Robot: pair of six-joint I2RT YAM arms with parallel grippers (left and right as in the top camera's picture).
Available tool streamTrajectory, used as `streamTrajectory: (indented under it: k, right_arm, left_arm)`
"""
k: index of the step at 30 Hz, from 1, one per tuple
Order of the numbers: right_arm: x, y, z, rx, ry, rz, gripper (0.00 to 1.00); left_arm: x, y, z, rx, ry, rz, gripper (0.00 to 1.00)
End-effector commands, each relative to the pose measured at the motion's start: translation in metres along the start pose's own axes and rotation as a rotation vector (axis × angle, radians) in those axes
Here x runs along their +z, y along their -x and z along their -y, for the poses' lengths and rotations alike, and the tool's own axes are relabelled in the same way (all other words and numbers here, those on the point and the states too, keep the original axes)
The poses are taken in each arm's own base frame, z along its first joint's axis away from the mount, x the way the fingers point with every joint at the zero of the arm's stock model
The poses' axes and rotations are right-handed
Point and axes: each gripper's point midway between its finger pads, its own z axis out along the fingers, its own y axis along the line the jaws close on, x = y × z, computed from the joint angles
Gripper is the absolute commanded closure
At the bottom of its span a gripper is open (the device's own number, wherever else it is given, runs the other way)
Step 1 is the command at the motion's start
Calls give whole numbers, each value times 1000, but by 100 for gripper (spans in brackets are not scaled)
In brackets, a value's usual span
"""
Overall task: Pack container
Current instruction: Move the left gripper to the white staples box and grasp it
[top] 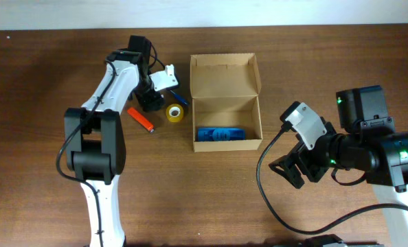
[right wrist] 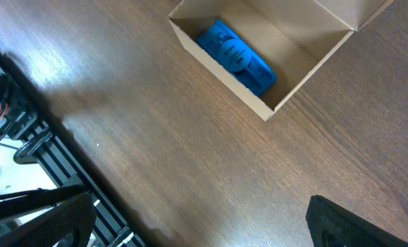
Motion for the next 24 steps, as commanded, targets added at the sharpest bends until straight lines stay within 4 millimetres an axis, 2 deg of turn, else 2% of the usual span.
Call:
streamTrajectory:
  k: [1, 3, 9, 18, 24]
  right_arm:
    - [0, 0, -2, 9, 8, 4, 1]
    - [0, 0, -2, 9, 8, 4, 1]
    - [0, 0, -2, 9, 8, 4, 1]
    - [0, 0, -2, 9, 8, 4, 1]
    - [0, 0, -2, 9, 8, 4, 1]
  left_arm:
    - [9, -8, -6, 4, -12, 3, 26]
    - [13, -10, -5, 1, -21, -2, 27]
    - [14, 3, 0, 1, -56, 73, 28]
    - [15, 6, 0, 2, -59, 89, 39]
    - [15, 12, 1, 3, -68, 118, 41]
